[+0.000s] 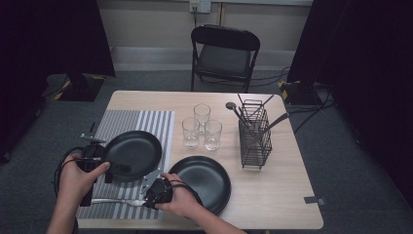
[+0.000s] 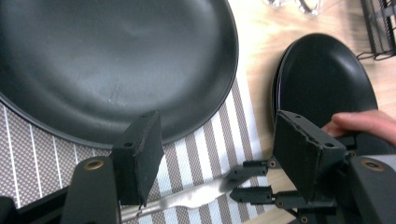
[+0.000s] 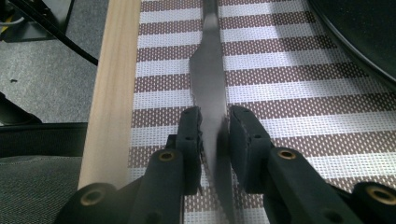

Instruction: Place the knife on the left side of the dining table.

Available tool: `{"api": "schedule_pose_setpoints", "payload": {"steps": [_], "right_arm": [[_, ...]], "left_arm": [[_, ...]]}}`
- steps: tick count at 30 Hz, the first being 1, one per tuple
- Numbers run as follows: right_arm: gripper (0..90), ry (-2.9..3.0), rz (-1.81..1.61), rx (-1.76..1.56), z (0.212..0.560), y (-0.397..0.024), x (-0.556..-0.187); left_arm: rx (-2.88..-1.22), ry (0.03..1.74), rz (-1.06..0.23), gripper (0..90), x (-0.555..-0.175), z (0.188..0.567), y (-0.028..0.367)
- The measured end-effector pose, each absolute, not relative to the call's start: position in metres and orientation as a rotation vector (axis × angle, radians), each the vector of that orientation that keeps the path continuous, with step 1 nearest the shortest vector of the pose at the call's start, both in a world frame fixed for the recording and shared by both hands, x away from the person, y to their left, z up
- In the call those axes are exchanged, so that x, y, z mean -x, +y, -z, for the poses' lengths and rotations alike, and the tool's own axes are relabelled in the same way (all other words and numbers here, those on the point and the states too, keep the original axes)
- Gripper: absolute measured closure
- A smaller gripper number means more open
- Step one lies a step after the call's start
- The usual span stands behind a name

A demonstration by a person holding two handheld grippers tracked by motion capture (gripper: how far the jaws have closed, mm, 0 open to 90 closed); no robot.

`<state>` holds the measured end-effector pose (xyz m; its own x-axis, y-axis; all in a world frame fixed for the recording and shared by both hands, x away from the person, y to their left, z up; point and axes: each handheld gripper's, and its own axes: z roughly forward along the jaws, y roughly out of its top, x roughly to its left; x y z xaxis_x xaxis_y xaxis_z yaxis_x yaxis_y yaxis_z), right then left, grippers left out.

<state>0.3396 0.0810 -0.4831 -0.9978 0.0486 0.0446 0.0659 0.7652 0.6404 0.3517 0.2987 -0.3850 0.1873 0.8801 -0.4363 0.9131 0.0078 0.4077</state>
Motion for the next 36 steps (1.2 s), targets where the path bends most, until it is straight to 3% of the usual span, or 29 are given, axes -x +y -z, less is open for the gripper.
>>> {"api": "schedule_pose_setpoints", "payload": {"steps": [36], "right_arm": [[71.4, -2.976, 0.992, 0.052, 0.479, 0.084, -0.337]], "left_arm": [[-1.823, 1.638, 0.029, 31.7, -0.349, 0.382, 0.298]]}}
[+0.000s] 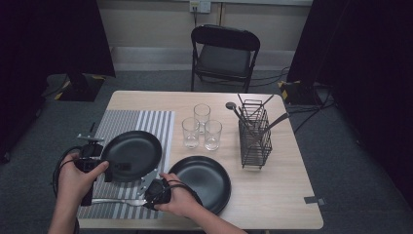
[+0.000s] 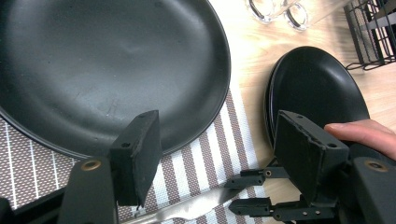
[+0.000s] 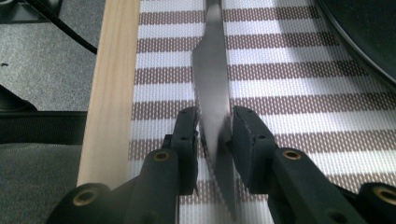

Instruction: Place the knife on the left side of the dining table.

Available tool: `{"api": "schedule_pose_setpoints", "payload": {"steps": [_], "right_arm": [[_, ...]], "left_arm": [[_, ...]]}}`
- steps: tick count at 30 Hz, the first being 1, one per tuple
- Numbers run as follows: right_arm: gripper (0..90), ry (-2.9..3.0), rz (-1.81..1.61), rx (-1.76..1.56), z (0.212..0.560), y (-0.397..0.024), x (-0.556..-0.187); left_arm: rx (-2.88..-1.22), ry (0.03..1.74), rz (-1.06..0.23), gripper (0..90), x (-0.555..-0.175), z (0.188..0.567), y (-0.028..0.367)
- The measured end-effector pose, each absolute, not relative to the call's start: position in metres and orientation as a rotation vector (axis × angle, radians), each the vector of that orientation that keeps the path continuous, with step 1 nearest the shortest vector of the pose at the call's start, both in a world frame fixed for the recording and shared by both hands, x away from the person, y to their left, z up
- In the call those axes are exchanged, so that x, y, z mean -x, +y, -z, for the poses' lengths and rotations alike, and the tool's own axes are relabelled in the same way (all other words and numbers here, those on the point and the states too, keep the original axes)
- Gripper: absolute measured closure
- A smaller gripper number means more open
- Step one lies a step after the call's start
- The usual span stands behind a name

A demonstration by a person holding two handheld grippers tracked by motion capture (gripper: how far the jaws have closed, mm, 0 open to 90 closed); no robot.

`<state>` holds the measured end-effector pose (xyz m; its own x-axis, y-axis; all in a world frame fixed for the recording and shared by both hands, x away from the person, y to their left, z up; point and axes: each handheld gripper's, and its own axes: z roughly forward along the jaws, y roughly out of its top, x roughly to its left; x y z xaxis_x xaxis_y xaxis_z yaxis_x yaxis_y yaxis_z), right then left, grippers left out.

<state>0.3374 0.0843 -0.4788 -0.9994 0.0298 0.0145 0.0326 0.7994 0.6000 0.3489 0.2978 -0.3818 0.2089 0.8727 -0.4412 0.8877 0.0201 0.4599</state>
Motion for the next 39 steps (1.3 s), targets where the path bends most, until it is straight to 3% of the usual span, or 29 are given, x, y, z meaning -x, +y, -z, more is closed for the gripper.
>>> {"api": "schedule_pose_setpoints", "payload": {"steps": [6, 39], "right_arm": [[75.6, -2.991, 0.988, 0.055, 0.478, 0.083, -0.335], [75.7, -2.956, 0.998, 0.081, 0.479, 0.105, -0.337]], "left_arm": [[-1.832, 1.624, 0.033, 31.7, -0.349, 0.381, 0.296], [-1.848, 1.619, 0.034, 31.6, -0.35, 0.384, 0.293]]}}
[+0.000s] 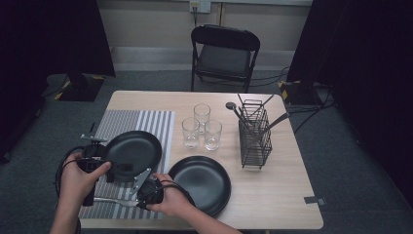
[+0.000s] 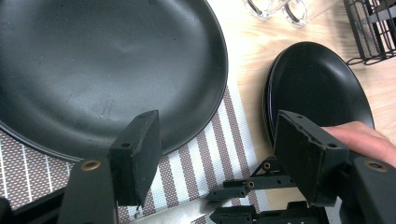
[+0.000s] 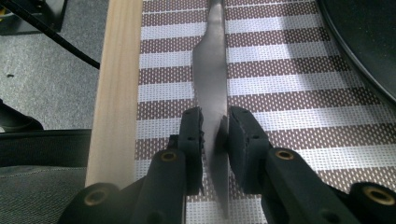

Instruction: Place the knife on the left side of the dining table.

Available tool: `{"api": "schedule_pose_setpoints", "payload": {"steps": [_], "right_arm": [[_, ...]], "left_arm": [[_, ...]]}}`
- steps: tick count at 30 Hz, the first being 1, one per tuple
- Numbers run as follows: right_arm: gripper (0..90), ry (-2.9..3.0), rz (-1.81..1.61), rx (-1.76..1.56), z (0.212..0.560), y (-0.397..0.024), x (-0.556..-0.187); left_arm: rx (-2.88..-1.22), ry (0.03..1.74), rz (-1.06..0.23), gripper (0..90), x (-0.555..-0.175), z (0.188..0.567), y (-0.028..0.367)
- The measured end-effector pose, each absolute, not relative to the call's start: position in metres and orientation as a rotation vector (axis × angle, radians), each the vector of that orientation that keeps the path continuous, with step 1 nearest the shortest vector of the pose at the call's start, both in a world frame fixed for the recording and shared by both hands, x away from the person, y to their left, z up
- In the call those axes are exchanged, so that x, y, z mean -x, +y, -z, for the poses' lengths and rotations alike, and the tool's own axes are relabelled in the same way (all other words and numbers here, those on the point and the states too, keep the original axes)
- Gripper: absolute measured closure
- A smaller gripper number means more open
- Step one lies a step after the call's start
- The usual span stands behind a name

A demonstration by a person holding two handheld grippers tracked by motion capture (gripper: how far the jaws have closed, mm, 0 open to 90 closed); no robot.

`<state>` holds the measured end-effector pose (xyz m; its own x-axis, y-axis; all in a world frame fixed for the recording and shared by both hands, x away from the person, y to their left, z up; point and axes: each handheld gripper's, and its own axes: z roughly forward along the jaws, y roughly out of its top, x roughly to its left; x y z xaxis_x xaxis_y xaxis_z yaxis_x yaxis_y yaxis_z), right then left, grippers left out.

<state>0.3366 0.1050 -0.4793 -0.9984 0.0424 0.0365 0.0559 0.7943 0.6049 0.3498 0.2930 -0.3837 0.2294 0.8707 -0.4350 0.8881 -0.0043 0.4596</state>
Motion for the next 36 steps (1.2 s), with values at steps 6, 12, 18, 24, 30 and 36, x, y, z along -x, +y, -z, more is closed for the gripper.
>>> {"api": "schedule_pose_setpoints", "payload": {"steps": [6, 12, 18, 24, 30, 36], "right_arm": [[75.3, -2.952, 0.999, 0.082, 0.479, 0.105, -0.337], [68.8, -2.942, 1.026, 0.084, 0.473, 0.1, -0.338], [63.6, -2.94, 1.045, 0.103, 0.459, 0.088, -0.343], [58.2, -2.931, 1.074, 0.131, 0.446, 0.077, -0.347], [54.3, -2.939, 1.079, 0.154, 0.437, 0.066, -0.351], [50.0, -2.946, 1.08, 0.204, 0.429, 0.05, -0.358]], "left_arm": [[-1.844, 1.619, 0.024, 31.9, -0.35, 0.384, 0.291], [-1.844, 1.609, 0.031, 32.3, -0.351, 0.386, 0.291], [-1.854, 1.603, 0.017, 31.8, -0.351, 0.388, 0.29], [-1.869, 1.59, 0.012, 30.9, -0.352, 0.389, 0.289], [-1.876, 1.586, 0.01, 30.3, -0.353, 0.391, 0.288], [-1.88, 1.585, 0.009, 29.3, -0.353, 0.393, 0.289]]}}
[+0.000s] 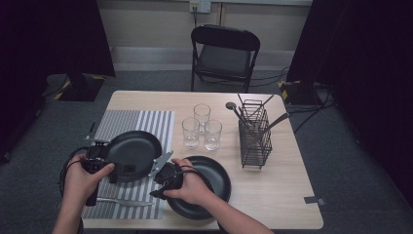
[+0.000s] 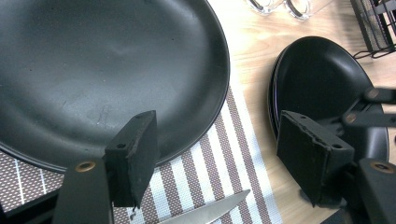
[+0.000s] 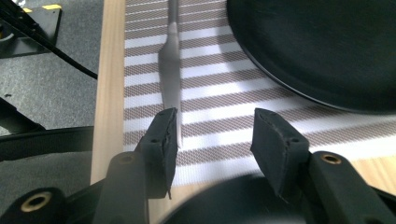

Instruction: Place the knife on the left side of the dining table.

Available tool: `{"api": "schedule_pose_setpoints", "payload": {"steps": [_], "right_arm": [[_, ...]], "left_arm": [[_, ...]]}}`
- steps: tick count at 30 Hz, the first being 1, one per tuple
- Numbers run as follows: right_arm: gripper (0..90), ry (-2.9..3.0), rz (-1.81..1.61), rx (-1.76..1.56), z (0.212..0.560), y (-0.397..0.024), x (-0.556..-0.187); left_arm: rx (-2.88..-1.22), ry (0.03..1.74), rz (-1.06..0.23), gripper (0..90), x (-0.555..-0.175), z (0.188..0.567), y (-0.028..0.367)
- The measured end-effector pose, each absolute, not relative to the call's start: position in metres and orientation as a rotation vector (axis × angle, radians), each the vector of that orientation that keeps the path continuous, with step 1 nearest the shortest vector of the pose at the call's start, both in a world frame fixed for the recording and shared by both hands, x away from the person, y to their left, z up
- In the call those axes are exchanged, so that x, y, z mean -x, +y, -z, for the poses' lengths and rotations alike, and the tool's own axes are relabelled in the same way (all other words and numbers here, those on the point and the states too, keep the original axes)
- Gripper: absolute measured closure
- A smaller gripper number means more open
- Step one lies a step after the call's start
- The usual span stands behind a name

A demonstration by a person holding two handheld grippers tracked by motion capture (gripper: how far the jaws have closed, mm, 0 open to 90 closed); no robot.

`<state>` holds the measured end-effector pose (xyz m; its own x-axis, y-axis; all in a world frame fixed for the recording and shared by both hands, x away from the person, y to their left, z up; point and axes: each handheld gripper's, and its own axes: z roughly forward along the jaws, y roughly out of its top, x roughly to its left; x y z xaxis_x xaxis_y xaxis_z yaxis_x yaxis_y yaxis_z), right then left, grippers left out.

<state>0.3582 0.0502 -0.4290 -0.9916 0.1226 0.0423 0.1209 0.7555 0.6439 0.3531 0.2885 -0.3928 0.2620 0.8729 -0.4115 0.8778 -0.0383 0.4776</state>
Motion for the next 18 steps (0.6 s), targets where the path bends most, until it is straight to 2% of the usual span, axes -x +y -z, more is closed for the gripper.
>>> {"api": "schedule_pose_setpoints", "payload": {"steps": [11, 18], "right_arm": [[44.3, 2.918, -1.046, -0.276, 0.416, 0.018, -0.369], [37.1, 2.911, -1.061, -0.327, 0.413, 0.003, -0.373]], "left_arm": [[-1.9, 1.574, 0.01, 28.7, -0.355, 0.394, 0.286], [-1.894, 1.584, 0.015, 28.4, -0.356, 0.398, 0.285]]}}
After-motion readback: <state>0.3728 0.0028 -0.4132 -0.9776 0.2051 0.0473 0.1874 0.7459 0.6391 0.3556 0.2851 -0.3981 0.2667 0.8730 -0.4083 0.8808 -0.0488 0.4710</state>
